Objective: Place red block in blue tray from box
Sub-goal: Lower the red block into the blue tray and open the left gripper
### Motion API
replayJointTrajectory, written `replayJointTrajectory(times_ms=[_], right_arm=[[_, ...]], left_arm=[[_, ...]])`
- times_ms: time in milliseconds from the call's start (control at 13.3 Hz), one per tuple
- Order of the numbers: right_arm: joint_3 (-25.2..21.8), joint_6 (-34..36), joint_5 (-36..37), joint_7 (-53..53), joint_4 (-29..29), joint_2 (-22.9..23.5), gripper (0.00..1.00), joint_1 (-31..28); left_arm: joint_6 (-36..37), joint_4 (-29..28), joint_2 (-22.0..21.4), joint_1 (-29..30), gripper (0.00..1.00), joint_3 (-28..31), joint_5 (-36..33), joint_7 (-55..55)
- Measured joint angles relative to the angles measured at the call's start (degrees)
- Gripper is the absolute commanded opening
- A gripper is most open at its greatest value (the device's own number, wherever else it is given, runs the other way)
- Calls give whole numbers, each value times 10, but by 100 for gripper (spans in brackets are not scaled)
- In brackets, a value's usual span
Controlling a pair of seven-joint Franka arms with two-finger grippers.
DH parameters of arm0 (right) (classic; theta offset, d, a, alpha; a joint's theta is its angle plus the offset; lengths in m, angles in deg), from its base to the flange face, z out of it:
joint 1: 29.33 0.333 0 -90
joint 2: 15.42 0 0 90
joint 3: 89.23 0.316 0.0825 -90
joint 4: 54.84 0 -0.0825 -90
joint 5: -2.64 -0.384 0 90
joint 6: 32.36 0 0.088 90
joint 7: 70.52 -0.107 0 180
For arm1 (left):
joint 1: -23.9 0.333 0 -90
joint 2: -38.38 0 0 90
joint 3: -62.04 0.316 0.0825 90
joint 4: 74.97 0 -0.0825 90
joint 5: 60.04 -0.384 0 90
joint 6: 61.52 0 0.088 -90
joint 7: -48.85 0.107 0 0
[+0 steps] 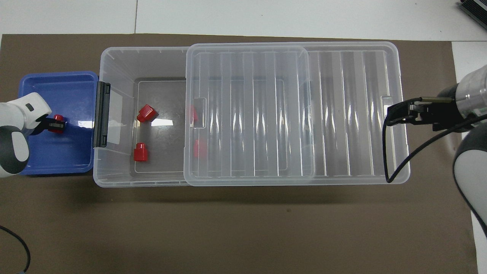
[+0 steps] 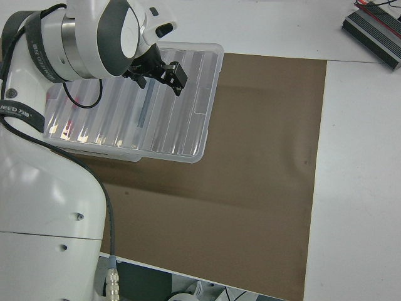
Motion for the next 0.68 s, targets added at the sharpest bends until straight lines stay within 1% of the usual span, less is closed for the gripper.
replayJointTrajectory(times_ms=[226,301,376,451,677], right_arm=[[0,0,0,0,0,0,100,0],[0,0,0,0,0,0,100,0],[0,0,0,0,0,0,100,0],[0,0,0,0,0,0,100,0],[0,0,0,0,0,0,100,0]], left_arm=[[-4,-2,0,-5,0,-1,16,-7],[-7,-3,0,-5,25,-1,17,-7],[-9,-4,0,-5,59,-1,18,-7],[-10,-4,0,-5,71,-1,18,-7],[-12,-8,1,-5,74,1,18,-7]])
